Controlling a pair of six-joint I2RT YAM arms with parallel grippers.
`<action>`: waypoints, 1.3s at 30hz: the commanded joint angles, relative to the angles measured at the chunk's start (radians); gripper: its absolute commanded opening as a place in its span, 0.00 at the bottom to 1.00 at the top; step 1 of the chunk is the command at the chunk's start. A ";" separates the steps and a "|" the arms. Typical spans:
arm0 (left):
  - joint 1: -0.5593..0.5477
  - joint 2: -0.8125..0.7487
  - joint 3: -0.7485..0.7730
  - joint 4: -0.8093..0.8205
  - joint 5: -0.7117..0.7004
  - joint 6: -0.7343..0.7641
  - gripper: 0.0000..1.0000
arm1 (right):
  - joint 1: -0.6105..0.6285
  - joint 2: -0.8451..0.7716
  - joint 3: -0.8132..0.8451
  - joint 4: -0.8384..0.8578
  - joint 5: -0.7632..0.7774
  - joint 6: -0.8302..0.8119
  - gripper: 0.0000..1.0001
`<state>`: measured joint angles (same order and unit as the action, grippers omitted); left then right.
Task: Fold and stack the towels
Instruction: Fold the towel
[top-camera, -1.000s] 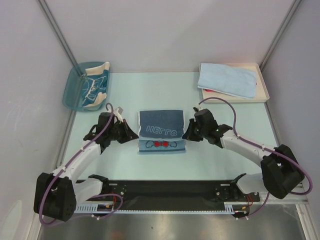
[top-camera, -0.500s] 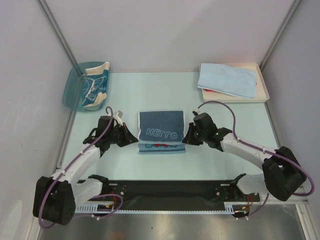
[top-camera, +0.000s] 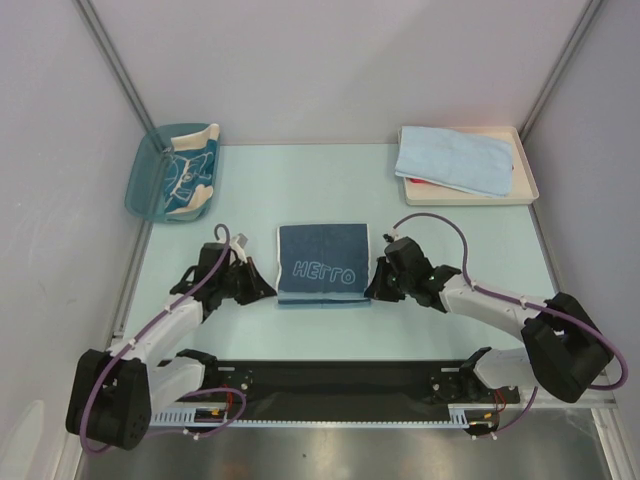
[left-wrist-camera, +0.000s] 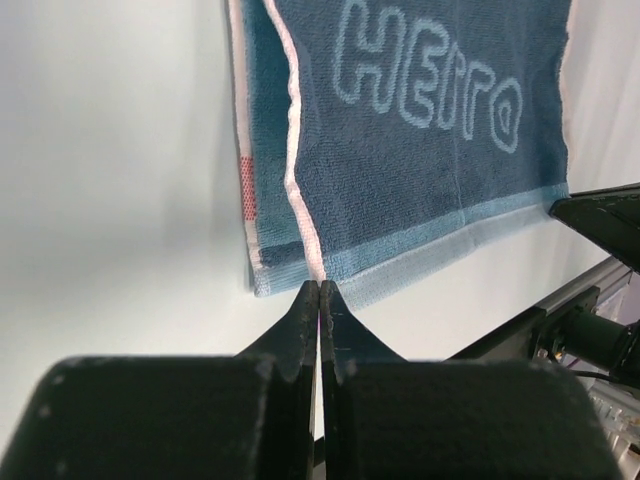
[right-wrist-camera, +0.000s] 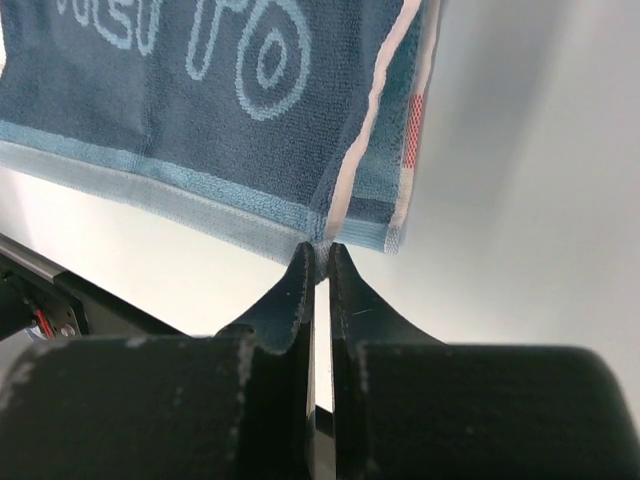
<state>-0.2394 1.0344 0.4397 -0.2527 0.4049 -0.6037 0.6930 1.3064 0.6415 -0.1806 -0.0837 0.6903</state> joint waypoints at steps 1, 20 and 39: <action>0.000 0.021 -0.016 0.069 0.023 -0.013 0.00 | 0.010 0.016 -0.017 0.055 0.012 0.021 0.00; 0.000 0.014 0.007 0.027 -0.001 -0.016 0.27 | 0.004 -0.022 -0.049 0.050 -0.018 -0.009 0.40; 0.046 0.558 0.582 0.069 -0.215 0.119 0.47 | -0.257 0.472 0.464 0.075 -0.044 -0.179 0.36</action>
<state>-0.2115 1.5291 0.9581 -0.2157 0.2195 -0.5312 0.4450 1.6939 1.0382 -0.1257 -0.1219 0.5449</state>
